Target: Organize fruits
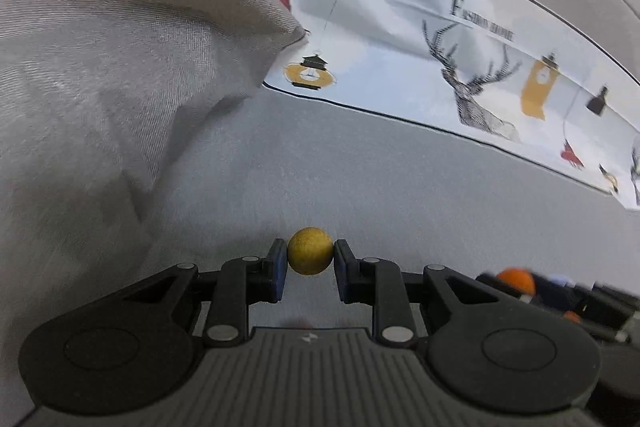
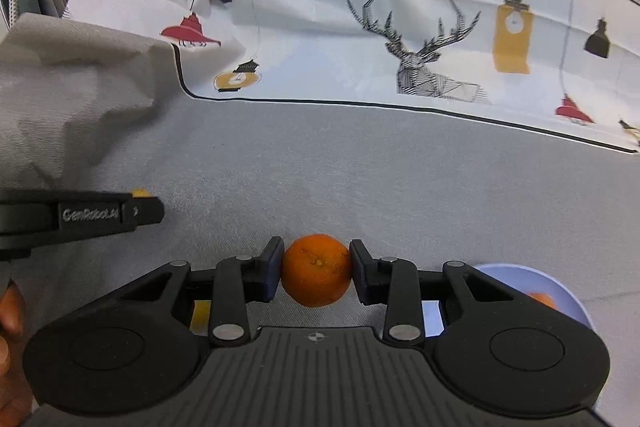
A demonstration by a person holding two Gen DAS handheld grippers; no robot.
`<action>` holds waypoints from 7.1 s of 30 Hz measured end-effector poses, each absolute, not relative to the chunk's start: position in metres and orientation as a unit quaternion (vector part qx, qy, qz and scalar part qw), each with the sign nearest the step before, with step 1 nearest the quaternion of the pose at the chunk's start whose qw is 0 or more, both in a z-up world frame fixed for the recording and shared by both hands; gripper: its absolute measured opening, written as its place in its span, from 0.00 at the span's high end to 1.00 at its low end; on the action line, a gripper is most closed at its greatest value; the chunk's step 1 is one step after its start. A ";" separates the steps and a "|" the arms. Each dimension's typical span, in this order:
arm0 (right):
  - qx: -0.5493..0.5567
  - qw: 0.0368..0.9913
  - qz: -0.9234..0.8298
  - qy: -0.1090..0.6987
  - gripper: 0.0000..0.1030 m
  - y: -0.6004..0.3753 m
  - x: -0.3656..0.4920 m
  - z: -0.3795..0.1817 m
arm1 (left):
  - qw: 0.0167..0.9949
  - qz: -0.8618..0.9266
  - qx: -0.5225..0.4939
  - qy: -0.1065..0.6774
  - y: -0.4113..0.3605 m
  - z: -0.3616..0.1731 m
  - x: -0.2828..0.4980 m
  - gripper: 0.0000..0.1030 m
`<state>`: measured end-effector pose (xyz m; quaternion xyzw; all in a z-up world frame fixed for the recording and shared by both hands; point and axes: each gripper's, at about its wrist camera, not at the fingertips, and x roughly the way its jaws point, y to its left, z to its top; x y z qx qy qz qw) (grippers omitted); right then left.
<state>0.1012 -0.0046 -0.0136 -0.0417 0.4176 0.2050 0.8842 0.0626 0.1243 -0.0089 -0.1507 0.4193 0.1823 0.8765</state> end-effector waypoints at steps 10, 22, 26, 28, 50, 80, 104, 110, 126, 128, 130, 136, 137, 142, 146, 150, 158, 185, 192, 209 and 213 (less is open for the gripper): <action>-0.027 0.907 0.208 0.364 0.64 -0.056 0.052 0.040 | 0.897 0.135 -0.104 0.407 0.076 0.011 0.015 0.73; -0.035 0.912 0.158 0.378 0.64 -0.121 0.046 0.035 | 0.903 0.089 -0.101 0.409 0.053 0.008 0.024 0.73; -0.062 0.912 0.152 0.375 0.64 -0.126 0.048 0.031 | 0.901 0.085 -0.098 0.414 0.049 0.004 0.033 0.73; -0.074 0.913 0.146 0.374 0.64 -0.129 0.048 0.028 | 0.900 0.081 -0.097 0.416 0.047 0.003 0.036 0.73; -0.061 0.914 0.122 0.382 0.64 -0.152 0.055 0.020 | 0.894 0.057 -0.105 0.431 0.030 -0.010 0.047 0.73; -0.069 0.911 0.122 0.388 0.64 -0.149 0.056 0.019 | 0.896 0.045 -0.108 0.428 0.028 -0.011 0.046 0.73; -0.077 0.907 0.110 0.399 0.64 -0.153 0.059 0.014 | 0.904 0.003 -0.109 0.413 0.015 -0.006 0.046 0.73; -0.081 0.901 0.088 0.417 0.64 -0.157 0.062 0.009 | 0.909 -0.018 -0.095 0.406 0.002 -0.004 0.046 0.73; -0.097 0.874 0.091 0.467 0.64 -0.163 0.061 -0.008 | 0.906 -0.073 -0.057 0.414 -0.054 -0.015 0.052 0.73; -0.098 0.873 0.093 0.468 0.64 -0.163 0.062 -0.008 | 0.905 -0.074 -0.056 0.414 -0.056 -0.016 0.053 0.73; -0.098 0.873 0.094 0.469 0.64 -0.163 0.062 -0.008 | 0.905 -0.074 -0.055 0.415 -0.058 -0.016 0.053 0.73; -0.099 0.870 0.098 0.474 0.64 -0.164 0.063 -0.008 | 0.904 -0.076 -0.049 0.418 -0.061 -0.018 0.055 0.73; -0.099 0.869 0.098 0.474 0.64 -0.164 0.063 -0.008 | 0.904 -0.076 -0.049 0.418 -0.061 -0.018 0.055 0.73; -0.101 0.868 0.100 0.476 0.64 -0.163 0.064 -0.008 | 0.904 -0.076 -0.047 0.418 -0.062 -0.019 0.055 0.73; -0.102 0.867 0.103 0.477 0.64 -0.163 0.064 -0.008 | 0.904 -0.076 -0.046 0.418 -0.062 -0.019 0.055 0.73; -0.102 0.867 0.103 0.478 0.64 -0.163 0.064 -0.008 | 0.904 -0.077 -0.047 0.418 -0.062 -0.019 0.055 0.73; -0.104 0.866 0.104 0.478 0.64 -0.162 0.065 -0.009 | 0.904 -0.078 -0.046 0.418 -0.063 -0.018 0.055 0.73; -0.110 0.866 0.102 0.477 0.61 -0.159 0.065 -0.010 | 0.902 -0.081 -0.048 0.422 -0.060 -0.018 0.054 0.72; -0.110 0.866 0.102 0.476 0.58 -0.157 0.065 -0.010 | 0.901 -0.080 -0.047 0.423 -0.058 -0.017 0.054 0.72; -0.109 0.868 0.103 0.473 0.58 -0.150 0.065 -0.007 | 0.902 -0.078 -0.046 0.421 -0.058 -0.015 0.052 0.72; -0.108 0.870 0.104 0.471 0.58 -0.148 0.065 -0.006 | 0.903 -0.075 -0.048 0.419 -0.056 -0.014 0.050 0.72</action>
